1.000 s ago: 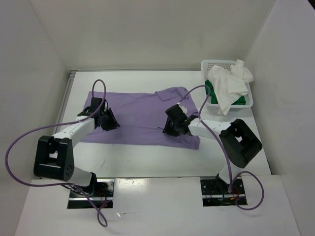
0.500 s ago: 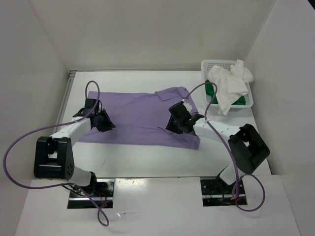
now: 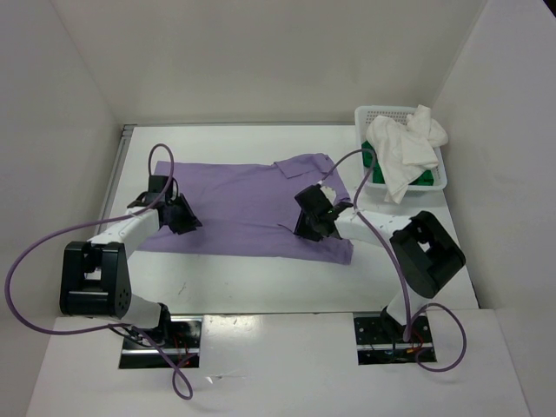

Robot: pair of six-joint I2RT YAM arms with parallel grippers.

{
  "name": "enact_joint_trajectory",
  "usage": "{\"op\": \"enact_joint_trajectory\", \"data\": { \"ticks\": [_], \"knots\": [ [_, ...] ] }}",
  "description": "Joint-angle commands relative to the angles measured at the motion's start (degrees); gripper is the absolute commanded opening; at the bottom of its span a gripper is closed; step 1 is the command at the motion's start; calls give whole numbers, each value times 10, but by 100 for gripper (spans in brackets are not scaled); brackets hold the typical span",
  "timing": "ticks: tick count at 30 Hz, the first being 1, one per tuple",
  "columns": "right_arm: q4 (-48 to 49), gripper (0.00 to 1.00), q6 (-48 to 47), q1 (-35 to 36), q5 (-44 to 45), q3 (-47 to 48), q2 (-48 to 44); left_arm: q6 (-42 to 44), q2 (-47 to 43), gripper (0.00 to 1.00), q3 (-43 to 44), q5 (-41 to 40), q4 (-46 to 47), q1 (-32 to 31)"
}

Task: Fold and stack the t-shirts
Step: Fold the flattened T-shirt at the center of the board.

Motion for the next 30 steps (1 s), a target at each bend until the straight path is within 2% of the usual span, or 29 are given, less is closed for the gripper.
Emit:
{"op": "enact_joint_trajectory", "data": {
  "ticks": [1, 6, 21, 24, 30],
  "knots": [
    [3, 38, -13, -2, 8, 19, 9, -4, -8, 33, -9, 10, 12, 4],
    [9, 37, -19, -2, 8, 38, 26, -4, -8, 33, -9, 10, 12, 4],
    [4, 16, -48, -2, 19, 83, 44, -4, -2, 33, -9, 5, 12, 4],
    [4, 15, -61, -2, 24, 107, 52, -4, -2, 33, -9, 5, 12, 4],
    [4, 15, -94, -2, 29, 184, 126, -4, -2, 33, -14, 5, 6, 4]
  ]
}}
